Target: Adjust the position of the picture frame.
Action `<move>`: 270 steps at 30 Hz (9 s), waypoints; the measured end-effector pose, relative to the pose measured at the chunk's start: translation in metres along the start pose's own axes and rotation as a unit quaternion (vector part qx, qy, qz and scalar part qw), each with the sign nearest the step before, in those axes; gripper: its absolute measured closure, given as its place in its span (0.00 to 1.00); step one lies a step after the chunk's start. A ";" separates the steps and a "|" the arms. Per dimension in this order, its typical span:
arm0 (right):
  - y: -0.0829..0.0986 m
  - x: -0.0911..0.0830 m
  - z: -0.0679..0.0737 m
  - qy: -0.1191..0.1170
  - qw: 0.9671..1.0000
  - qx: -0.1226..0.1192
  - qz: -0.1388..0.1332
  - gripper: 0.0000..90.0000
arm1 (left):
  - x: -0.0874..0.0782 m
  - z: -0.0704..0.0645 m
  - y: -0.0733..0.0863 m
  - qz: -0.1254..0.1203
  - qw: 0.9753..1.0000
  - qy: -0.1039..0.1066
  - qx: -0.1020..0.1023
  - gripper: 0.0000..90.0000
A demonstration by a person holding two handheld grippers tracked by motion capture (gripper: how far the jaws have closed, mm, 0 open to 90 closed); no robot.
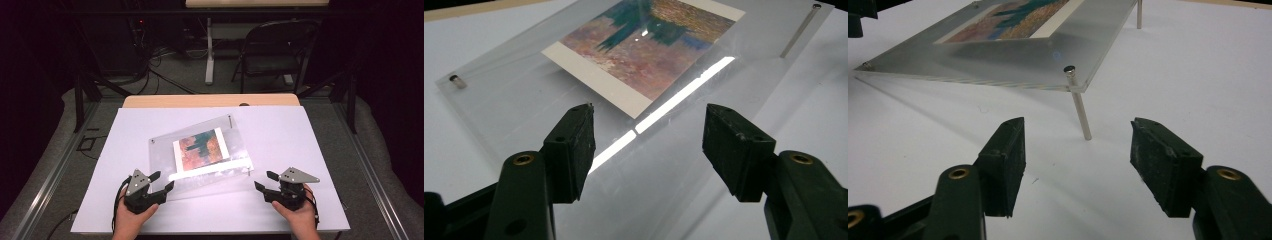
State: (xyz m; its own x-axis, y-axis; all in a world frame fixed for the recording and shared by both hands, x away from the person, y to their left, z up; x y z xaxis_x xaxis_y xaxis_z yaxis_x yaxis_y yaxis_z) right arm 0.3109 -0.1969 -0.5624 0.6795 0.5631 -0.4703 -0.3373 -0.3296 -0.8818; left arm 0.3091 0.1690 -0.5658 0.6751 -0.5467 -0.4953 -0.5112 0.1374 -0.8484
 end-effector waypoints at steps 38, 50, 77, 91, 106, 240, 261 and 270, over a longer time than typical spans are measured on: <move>-0.006 0.018 0.002 -0.004 1.000 -0.013 0.024 0.62 | 0.014 -0.034 -0.004 0.027 0.997 0.059 -0.035 0.72; -0.015 0.027 -0.006 -0.014 0.997 -0.033 0.061 0.72 | 0.028 -0.057 -0.016 0.030 0.997 0.068 -0.009 0.92; -0.007 0.070 -0.007 -0.022 0.996 -0.046 0.068 0.89 | 0.039 -0.071 0.008 0.067 0.994 0.080 0.011 1.00; -0.005 0.076 -0.007 -0.024 0.997 -0.043 0.056 0.88 | 0.045 -0.072 0.017 0.088 0.992 0.086 0.015 1.00; -0.008 0.075 -0.005 -0.018 0.998 -0.044 0.051 0.90 | 0.048 -0.069 0.018 0.097 0.993 0.071 0.000 1.00; -0.031 0.064 0.084 -0.120 0.992 -0.038 0.005 0.95 | 0.068 0.004 -0.025 0.103 0.992 0.001 -0.076 0.88; -0.013 0.084 0.096 -0.166 0.984 -0.047 0.046 0.77 | 0.030 -0.019 0.000 0.062 0.995 0.027 -0.069 0.55; -0.010 0.063 0.085 -0.150 0.987 -0.039 0.040 0.66 | 0.045 -0.055 0.010 0.098 0.992 0.072 -0.034 0.52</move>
State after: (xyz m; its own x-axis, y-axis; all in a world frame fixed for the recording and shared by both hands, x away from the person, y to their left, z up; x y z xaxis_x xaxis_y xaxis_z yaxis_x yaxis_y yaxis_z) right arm 0.3015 -0.0935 -0.5861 0.4248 0.7283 -0.5377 -0.3223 -0.4333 -0.8416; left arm 0.3049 0.1007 -0.5865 0.4791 -0.6273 -0.6140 -0.6639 0.1987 -0.7210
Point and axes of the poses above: each handheld gripper's, and its own axes: x roughly forward along the jaws, y roughly out of its underside, z roughly to its left, the point moved 6 cm from there along x, roughly forward along the jaws, and after that the axes turned 8 degrees about -x, right-handed, at the moved point
